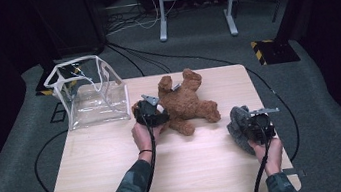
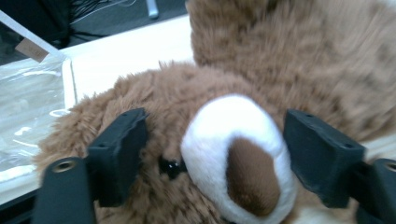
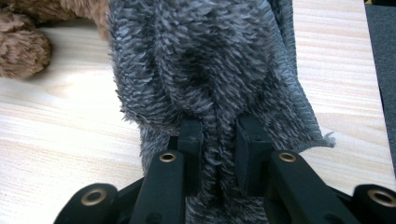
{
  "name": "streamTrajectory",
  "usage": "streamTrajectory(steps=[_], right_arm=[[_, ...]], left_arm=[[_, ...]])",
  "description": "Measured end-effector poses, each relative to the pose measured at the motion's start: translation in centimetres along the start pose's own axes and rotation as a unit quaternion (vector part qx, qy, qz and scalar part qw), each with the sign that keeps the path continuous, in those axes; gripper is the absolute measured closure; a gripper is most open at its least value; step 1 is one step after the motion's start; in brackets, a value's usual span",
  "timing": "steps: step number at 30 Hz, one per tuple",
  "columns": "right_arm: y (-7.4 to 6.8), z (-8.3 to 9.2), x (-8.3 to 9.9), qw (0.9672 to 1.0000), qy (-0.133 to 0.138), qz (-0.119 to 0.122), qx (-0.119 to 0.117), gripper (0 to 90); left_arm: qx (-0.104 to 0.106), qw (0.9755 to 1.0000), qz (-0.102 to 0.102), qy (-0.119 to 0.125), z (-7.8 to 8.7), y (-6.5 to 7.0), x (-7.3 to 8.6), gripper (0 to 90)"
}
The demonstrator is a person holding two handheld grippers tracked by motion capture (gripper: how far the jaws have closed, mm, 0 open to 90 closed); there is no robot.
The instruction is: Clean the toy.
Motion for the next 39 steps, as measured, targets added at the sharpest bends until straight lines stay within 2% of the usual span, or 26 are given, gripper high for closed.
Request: streamTrajectory(steps=[3, 4, 6, 7, 10, 14, 16, 17, 18, 19, 20, 22, 23, 24, 26, 27, 29, 30, 32, 34, 35, 36, 39], right_arm=[[0.1, 0.0, 0.0, 1.0000, 0.004, 0.003, -0.001, 74.8], [0.1, 0.0, 0.0, 1.0000, 0.004, 0.003, -0.002, 74.8], [0.1, 0.2, -0.1, 1.0000, 0.005, 0.002, -0.003, 74.9], [0.1, 0.3, -0.1, 1.0000, 0.005, -0.001, -0.002, 75.0], [0.3, 0.5, -0.3, 0.9999, 0.010, -0.003, -0.001, 75.0], [0.3, 1.0, -1.1, 0.9998, 0.022, 0.000, -0.001, 75.1], [0.1, 1.4, -1.6, 0.9996, 0.028, 0.000, -0.002, 75.1], [0.0, 1.7, -1.9, 0.9995, 0.032, 0.007, -0.002, 75.2], [-0.1, 1.8, -2.1, 0.9994, 0.035, 0.008, -0.002, 75.1], [-0.3, 2.1, -2.4, 0.9992, 0.038, 0.009, -0.002, 75.2], [-0.5, 2.3, -2.8, 0.9990, 0.042, 0.012, -0.003, 75.1], [-1.1, 2.8, -3.5, 0.9986, 0.049, 0.020, -0.005, 75.2], [-1.6, 3.1, -3.9, 0.9983, 0.053, 0.026, -0.004, 75.1], [-1.9, 3.3, -4.2, 0.9979, 0.056, 0.031, -0.006, 75.1], [-3.2, 4.0, -5.2, 0.9968, 0.067, 0.040, -0.017, 75.1], [-3.9, 4.3, -5.6, 0.9961, 0.071, 0.048, -0.022, 75.1], [-5.4, 4.6, -6.5, 0.9946, 0.077, 0.061, -0.033, 75.1], [-6.1, 4.6, -6.9, 0.9940, 0.079, 0.065, -0.038, 75.1], [-7.5, 4.1, -7.2, 0.9939, 0.070, 0.074, -0.042, 75.1], [-8.4, 2.8, -7.1, 0.9944, 0.052, 0.086, -0.034, 75.1], [-8.7, 2.2, -7.0, 0.9947, 0.045, 0.088, -0.030, 75.1], [-8.7, 1.8, -7.0, 0.9946, 0.047, 0.089, -0.026, 75.2], [-8.4, 1.1, -6.8, 0.9951, 0.039, 0.088, -0.023, 75.3]], left_arm=[[0.014, 0.9999, -0.003, 0.000, -0.3, -0.1, 0.3, 40.2], [0.020, 0.9997, -0.010, -0.002, -0.3, 0.0, 0.3, 42.9], [0.044, 0.9990, -0.007, 0.006, -0.1, 0.1, 0.3, 47.3], [0.054, 0.9985, 0.002, 0.011, 0.0, 0.0, 0.4, 48.8], [0.087, 0.9959, 0.012, 0.019, 0.4, 0.0, 0.3, 51.2], [0.122, 0.9924, 0.005, 0.019, 0.7, 0.6, 0.3, 51.7], [0.148, 0.9888, -0.006, 0.018, 0.7, 1.2, 0.3, 51.7], [0.157, 0.9874, -0.011, 0.018, 0.7, 1.5, 0.2, 51.6], [0.173, 0.9846, -0.019, 0.018, 0.7, 1.9, 0.2, 51.6], [0.183, 0.9828, -0.019, 0.015, 0.7, 2.4, 0.2, 51.5], [0.190, 0.9814, -0.027, 0.014, 0.7, 2.8, 0.2, 51.4], [0.210, 0.9769, -0.037, 0.009, 0.8, 3.8, 0.1, 51.1], [0.213, 0.9761, -0.040, 0.008, 0.8, 4.2, 0.1, 50.7], [0.226, 0.9734, -0.039, 0.008, 0.8, 4.9, 0.1, 50.5], [0.238, 0.9704, -0.044, 0.003, 1.0, 5.6, 0.1, 50.0], [0.246, 0.9686, -0.036, 0.009, 1.0, 6.2, 0.0, 49.8], [0.255, 0.9661, -0.044, 0.005, 1.1, 6.8, 0.1, 49.0], [0.256, 0.9654, -0.048, 0.002, 1.1, 7.0, 0.2, 48.3], [0.251, 0.9663, -0.058, 0.001, 1.1, 7.1, 0.2, 45.7], [0.228, 0.9702, -0.082, 0.006, 1.2, 7.0, 0.1, 40.5], [0.220, 0.9712, -0.090, 0.013, 1.3, 7.1, 0.1, 36.7], [0.220, 0.9702, -0.100, 0.015, 1.6, 7.0, 0.2, 33.6], [0.222, 0.9692, -0.099, 0.039, 2.5, 6.8, 0.3, 30.8]])
Point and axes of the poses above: each handheld gripper's, and its own axes: z roughly backward along the jaws, x roughly out of its underside, y roughly to its right, the point moved 8 cm from there along -z, roughly forward along the jaws, and after that the axes turned 11 degrees about x, right-handed, at the moved point
